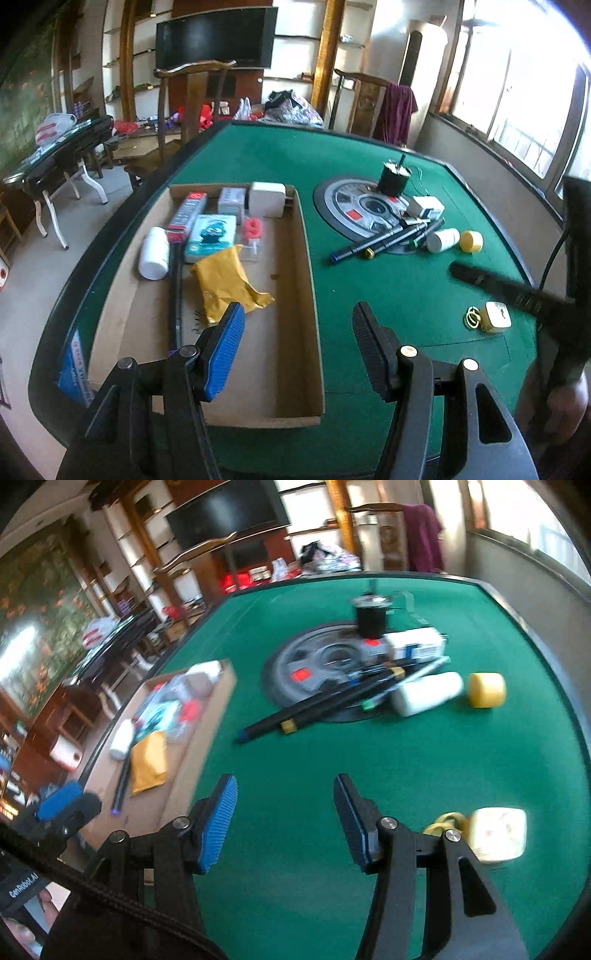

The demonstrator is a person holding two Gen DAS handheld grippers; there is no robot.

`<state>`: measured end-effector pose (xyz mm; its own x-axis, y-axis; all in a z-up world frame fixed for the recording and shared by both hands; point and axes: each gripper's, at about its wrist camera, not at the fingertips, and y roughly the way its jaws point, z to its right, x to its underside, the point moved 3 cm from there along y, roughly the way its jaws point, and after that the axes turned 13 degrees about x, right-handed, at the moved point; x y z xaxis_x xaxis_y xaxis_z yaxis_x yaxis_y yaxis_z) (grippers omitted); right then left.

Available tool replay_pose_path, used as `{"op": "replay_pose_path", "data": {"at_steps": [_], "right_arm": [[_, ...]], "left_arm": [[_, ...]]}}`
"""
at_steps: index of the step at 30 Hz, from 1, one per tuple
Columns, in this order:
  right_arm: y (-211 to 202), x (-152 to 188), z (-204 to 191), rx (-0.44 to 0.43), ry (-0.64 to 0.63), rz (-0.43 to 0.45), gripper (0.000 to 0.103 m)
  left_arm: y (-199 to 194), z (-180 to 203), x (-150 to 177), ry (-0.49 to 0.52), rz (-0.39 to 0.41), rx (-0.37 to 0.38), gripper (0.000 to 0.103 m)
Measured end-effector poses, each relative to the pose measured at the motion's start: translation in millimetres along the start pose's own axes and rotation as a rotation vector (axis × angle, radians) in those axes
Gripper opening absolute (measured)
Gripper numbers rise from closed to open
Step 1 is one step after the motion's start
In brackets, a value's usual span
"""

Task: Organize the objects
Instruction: 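Move both grippers back over the table toward the remaining markers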

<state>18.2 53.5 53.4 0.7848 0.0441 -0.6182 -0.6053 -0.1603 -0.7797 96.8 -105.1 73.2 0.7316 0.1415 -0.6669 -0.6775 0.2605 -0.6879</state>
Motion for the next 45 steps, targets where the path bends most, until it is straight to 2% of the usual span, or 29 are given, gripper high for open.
{"op": "replay_pose_path", "data": {"at_steps": [4,6,9,13,16,21,24,29,34,45], "right_arm": [[1,-17,42,0.029,0.081,0.013,0.054],[2,-25,64,0.029,0.127,0.026,0.059],[4,-39,92,0.030,0.177,0.047,0.060],[13,-59,125,0.027,0.238,0.071,0.060],[24,-71,151,0.030,0.292,0.082,0.060],[41,-69,193,0.008,0.382,0.090,0.060],[50,-60,209,0.009,0.414,0.058,0.061],[49,-58,224,-0.007,0.474,0.050,0.061],[49,-60,225,-0.015,0.481,0.053,0.063],[54,-62,226,-0.023,0.482,0.038,0.063]], "left_arm": [[18,7,0,-0.003,-0.041,-0.002,0.055],[30,13,0,-0.004,-0.064,-0.008,0.055],[46,25,1,0.008,-0.099,0.001,0.055],[76,53,2,0.052,-0.164,0.012,0.054],[100,79,-1,0.085,-0.215,0.048,0.054],[130,114,-15,0.164,-0.227,0.058,0.054],[147,126,-30,0.153,-0.213,0.069,0.054],[166,132,-61,0.100,-0.150,0.085,0.054],[181,135,-81,0.083,-0.142,0.081,0.054],[201,119,-87,0.035,-0.151,0.067,0.054]]}}
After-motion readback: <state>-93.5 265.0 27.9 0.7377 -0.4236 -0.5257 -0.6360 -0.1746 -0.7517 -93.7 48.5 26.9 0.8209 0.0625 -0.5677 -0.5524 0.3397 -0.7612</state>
